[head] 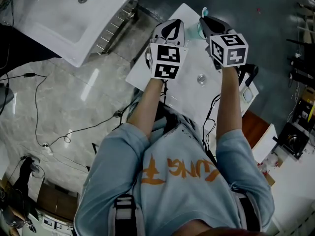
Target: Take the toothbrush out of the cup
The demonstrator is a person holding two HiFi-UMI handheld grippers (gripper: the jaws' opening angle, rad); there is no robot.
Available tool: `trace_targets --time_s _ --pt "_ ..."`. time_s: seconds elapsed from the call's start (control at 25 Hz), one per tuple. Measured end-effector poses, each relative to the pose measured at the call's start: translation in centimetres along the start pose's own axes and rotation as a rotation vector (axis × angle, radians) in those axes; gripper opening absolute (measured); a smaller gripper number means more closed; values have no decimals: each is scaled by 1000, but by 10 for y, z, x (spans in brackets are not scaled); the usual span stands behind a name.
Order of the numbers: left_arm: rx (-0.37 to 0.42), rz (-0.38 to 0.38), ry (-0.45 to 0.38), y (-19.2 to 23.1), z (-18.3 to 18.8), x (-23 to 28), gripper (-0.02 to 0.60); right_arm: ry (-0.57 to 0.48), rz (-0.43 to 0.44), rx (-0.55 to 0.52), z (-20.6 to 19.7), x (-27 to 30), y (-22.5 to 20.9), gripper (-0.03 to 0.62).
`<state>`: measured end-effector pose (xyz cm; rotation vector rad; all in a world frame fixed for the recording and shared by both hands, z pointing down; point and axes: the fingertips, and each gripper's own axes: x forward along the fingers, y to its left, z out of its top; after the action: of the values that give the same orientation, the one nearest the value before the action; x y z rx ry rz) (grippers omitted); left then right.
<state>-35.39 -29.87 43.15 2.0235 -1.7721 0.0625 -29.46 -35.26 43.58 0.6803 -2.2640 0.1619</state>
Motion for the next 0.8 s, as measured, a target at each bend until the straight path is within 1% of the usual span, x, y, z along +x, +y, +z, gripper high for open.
trace_targets --time_s 0.16,0.36,0.56,0.8 --pt "7 -5 -7 -3 3 -3 20 -40 -18 38 3 -11 -2 37" --pt "26 -26 -15 -11 4 -4 20 -97 -64 47 10 -28 -6 35" --pt "52 -46 -32 -24 12 -13 20 -174 -113 69 24 -59 -9 35" --pt "83 -71 -44 -35 18 -20 20 -270 -145 91 43 -96 -7 35"
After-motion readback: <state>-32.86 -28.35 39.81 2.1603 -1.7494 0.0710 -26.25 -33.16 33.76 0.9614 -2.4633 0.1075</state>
